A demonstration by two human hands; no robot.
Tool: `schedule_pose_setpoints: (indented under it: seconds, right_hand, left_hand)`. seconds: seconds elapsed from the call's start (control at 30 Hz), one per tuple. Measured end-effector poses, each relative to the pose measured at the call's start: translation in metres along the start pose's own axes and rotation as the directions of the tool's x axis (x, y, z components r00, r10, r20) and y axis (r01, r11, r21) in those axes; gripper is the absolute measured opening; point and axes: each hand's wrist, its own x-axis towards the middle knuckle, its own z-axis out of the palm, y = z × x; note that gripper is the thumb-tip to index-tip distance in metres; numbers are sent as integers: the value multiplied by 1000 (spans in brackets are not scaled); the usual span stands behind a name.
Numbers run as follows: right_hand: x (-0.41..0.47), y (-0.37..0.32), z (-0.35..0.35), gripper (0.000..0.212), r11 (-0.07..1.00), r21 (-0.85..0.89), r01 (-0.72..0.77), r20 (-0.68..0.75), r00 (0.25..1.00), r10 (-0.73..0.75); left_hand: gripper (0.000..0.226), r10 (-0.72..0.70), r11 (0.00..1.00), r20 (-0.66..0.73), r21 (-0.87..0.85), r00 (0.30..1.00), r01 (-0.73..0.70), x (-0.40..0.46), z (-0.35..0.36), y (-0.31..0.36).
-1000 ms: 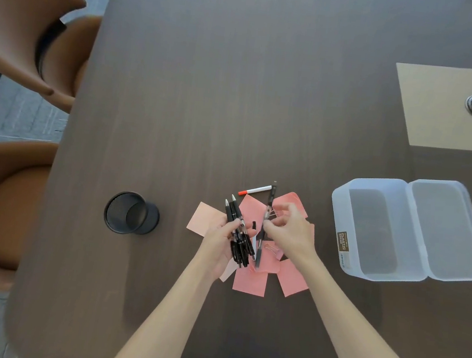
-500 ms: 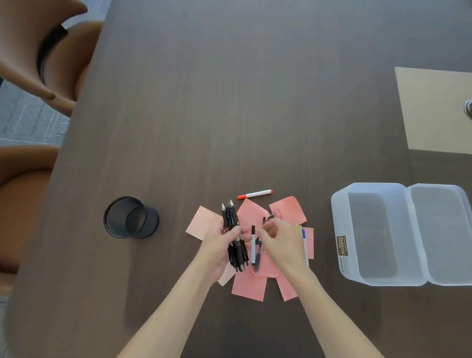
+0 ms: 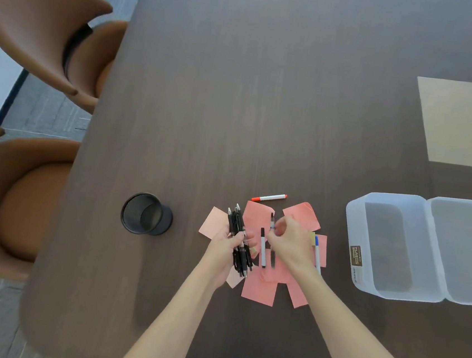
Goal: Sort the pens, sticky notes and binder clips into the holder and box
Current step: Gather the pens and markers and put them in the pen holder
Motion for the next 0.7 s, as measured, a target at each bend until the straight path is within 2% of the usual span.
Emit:
schedule_pose_setpoints:
  seconds: [0.13, 0.27, 0.43, 0.57, 0.7]
  right_hand:
    - [-9, -36, -17, 12, 982, 143, 124, 44, 990, -131]
    - [-13, -63, -12, 22, 961, 234, 145, 191, 963, -192]
    - [-21, -103, 3, 16, 948, 263, 181, 237, 940, -245]
    - [-29, -149, 14, 13, 924, 263, 277, 241, 908, -341]
    - [-36, -202, 24, 19, 877, 314, 365, 255, 857, -448]
  left_hand:
    - [24, 39, 996, 27, 83, 999, -41, -8, -1, 8]
    - [30, 102, 974, 45, 199, 994, -109, -17, -7, 20]
    - [34, 234, 924, -78, 327, 969, -197, -32, -23, 38]
    - [33, 418, 839, -134, 437, 898, -326, -54, -47, 66]
    - [30, 610, 651, -132, 646, 781, -399, -64, -82, 99]
